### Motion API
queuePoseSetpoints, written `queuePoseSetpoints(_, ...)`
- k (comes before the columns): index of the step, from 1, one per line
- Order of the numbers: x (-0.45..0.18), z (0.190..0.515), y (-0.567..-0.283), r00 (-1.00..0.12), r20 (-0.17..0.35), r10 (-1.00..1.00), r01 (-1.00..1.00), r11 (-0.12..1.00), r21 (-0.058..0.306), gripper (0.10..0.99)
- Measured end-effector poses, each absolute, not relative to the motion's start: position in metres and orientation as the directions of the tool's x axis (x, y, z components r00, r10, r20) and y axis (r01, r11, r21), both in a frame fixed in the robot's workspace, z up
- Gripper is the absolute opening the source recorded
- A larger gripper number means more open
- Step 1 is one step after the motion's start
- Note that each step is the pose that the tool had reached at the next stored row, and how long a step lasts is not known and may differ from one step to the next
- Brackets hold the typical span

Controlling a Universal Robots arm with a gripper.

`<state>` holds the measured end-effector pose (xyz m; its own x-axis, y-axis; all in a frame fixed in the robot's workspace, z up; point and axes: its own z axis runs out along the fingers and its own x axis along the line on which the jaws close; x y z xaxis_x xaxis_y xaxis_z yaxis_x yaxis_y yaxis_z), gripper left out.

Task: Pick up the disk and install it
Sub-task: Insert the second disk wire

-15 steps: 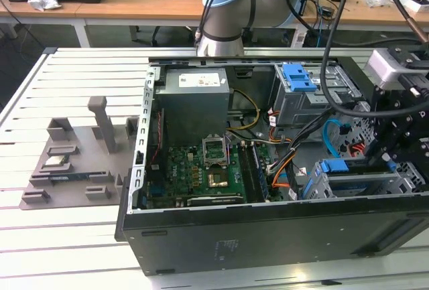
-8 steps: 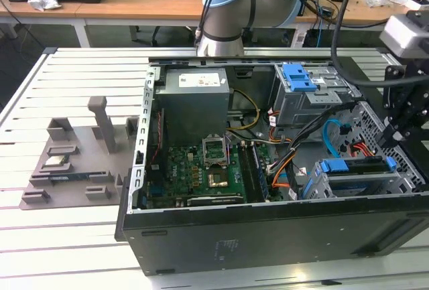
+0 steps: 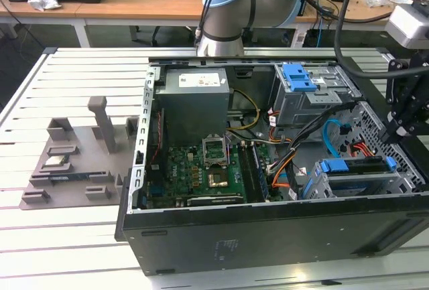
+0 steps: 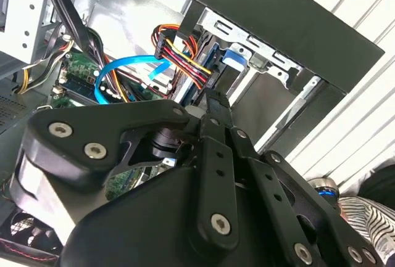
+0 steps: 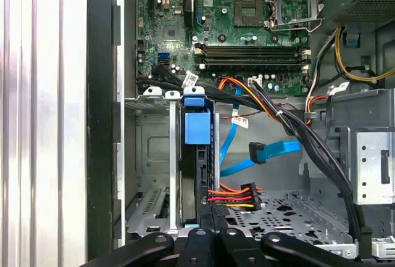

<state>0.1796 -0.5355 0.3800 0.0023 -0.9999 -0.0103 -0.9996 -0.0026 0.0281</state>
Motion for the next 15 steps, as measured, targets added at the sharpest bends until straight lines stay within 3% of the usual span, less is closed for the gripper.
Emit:
queuePoseSetpoints(3,0.180,0.380,-0.536,0.002,-0.010,-1.000,-1.000,-0.003,0.028,0.114)
queuePoseSetpoints(6,0.179,0.380,-0.535,0.002,-0.010,-1.000,-1.000,-0.003,0.028,0.302)
queuePoseSetpoints(15,0.139,0.380,-0.515,0.002,-0.010,-1.000,-1.000,-0.002,0.028,0.302)
